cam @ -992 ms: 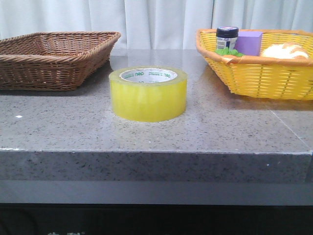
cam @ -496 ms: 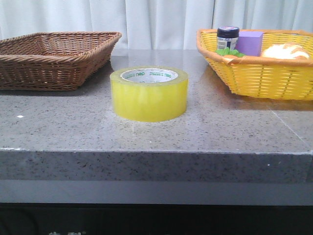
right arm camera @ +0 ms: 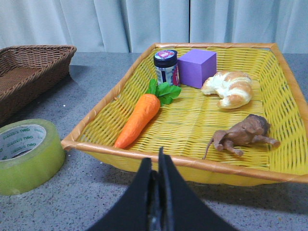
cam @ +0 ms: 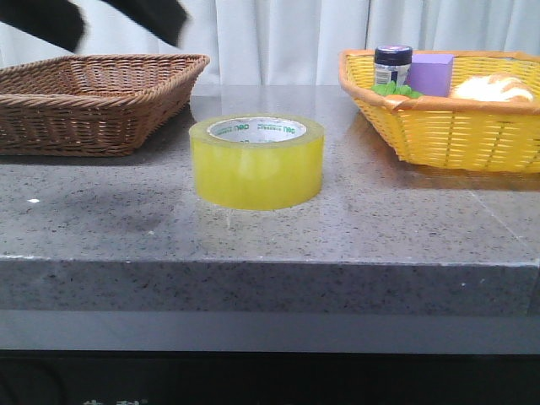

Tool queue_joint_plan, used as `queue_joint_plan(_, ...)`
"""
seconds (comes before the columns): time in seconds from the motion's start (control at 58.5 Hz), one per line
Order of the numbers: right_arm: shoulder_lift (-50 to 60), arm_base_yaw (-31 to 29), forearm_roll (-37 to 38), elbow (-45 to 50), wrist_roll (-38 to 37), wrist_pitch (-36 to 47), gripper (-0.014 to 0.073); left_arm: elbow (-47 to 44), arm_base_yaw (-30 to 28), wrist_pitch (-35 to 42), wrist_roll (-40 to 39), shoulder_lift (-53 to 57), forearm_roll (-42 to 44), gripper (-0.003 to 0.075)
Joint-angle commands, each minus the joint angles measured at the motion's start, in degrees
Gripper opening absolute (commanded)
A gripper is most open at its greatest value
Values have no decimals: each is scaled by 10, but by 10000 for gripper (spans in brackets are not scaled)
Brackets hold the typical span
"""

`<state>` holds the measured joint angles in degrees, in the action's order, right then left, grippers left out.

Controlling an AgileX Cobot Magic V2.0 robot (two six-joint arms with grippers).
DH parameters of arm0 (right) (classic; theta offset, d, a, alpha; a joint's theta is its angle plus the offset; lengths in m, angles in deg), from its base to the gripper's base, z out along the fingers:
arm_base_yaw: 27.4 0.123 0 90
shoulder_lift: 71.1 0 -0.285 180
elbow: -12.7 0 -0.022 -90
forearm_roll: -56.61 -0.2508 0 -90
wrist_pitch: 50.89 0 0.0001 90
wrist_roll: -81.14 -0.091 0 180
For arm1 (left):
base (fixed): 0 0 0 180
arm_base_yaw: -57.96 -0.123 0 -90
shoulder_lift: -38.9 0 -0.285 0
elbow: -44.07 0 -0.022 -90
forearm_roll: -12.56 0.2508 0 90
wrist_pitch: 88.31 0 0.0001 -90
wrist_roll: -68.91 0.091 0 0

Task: Transfer tape with both arms
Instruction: 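Move the left gripper over the tape roll and lower into its hole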

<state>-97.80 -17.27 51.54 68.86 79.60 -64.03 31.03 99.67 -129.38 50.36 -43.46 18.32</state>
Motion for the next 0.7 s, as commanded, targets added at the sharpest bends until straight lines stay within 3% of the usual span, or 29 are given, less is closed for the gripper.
queue_joint_plan(0.0,-2,-4,4,-13,3,46,-68,57,24,-11,-56,-35,23,564)
queue_joint_plan(0.171,-2,-4,4,-13,3,47,-68,99,26,-38,-92,-102,21,564)
queue_joint_plan(0.684,-2,-2,4,-13,3,47,-68,110,-20,16,-118,-169,21,564)
